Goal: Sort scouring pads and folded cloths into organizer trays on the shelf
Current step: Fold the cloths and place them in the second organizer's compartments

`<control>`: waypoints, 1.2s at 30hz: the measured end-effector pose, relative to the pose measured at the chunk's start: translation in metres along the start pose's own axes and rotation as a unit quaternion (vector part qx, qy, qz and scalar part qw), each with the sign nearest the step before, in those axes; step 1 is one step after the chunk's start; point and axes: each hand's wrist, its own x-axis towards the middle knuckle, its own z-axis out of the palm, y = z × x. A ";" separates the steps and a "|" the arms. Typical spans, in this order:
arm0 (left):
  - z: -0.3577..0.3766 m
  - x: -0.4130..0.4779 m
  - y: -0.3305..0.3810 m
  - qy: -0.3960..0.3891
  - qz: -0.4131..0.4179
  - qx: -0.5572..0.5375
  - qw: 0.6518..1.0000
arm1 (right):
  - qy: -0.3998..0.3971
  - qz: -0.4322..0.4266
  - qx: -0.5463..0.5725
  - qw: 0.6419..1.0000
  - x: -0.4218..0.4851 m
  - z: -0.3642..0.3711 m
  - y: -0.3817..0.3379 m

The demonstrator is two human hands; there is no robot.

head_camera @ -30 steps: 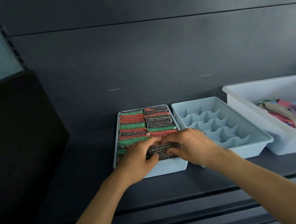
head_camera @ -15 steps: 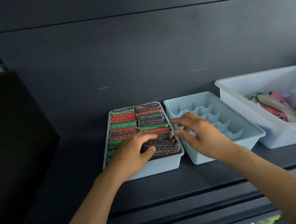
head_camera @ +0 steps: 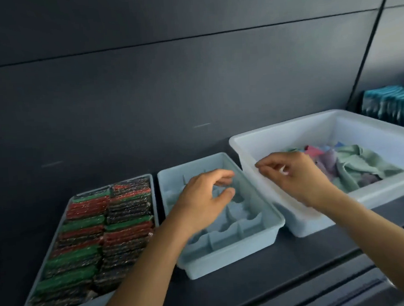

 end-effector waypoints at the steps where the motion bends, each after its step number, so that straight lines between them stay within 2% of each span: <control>1: 0.011 0.014 0.007 -0.005 0.007 0.005 1.000 | 0.006 0.027 -0.029 0.999 0.012 -0.012 0.019; 4: 0.041 0.055 0.026 -0.012 0.030 0.045 0.998 | -0.047 0.107 -0.152 0.982 0.049 -0.038 0.082; 6: 0.058 0.080 0.037 -0.021 0.032 0.059 0.998 | -0.124 0.150 -0.252 0.948 0.071 -0.046 0.116; 9: 0.075 0.107 0.046 -0.052 0.008 0.076 0.996 | -0.208 0.191 -0.308 0.909 0.091 -0.040 0.147; 11: 0.082 0.118 0.047 -0.059 -0.006 0.079 0.995 | -0.242 0.179 -0.337 0.892 0.097 -0.033 0.155; 13: 0.086 0.125 0.044 -0.055 -0.022 0.070 0.996 | -0.253 0.152 -0.340 0.893 0.102 -0.031 0.159; 14: 0.087 0.127 0.041 -0.047 -0.032 0.061 0.997 | -0.253 0.146 -0.317 0.902 0.105 -0.035 0.157; 16: 0.088 0.130 0.037 -0.027 -0.050 0.032 0.998 | -0.250 0.153 -0.190 0.937 0.112 -0.047 0.151; 18: 0.087 0.132 0.037 0.007 -0.059 -0.002 0.998 | -0.203 0.177 0.041 0.962 0.114 -0.063 0.135; 20: 0.086 0.137 0.040 0.051 -0.071 -0.050 0.995 | -0.179 0.199 0.267 0.926 0.114 -0.078 0.112; 22: 0.080 0.143 0.047 0.081 -0.088 -0.132 0.984 | -0.185 0.177 0.379 0.889 0.116 -0.090 0.092; 25: 0.058 0.148 0.058 0.092 -0.107 -0.279 0.950 | -0.205 0.133 0.456 0.856 0.123 -0.099 0.066; 30: 0.016 0.138 0.062 0.098 -0.091 -0.419 0.898 | -0.197 0.120 0.534 0.814 0.132 -0.098 0.043; 33: -0.015 0.132 0.066 0.151 -0.083 -0.426 0.888 | -0.223 0.124 0.521 0.815 0.130 -0.086 0.032; 36: -0.044 0.127 0.072 0.186 -0.075 -0.382 0.902 | -0.233 0.062 0.484 0.841 0.125 -0.076 0.016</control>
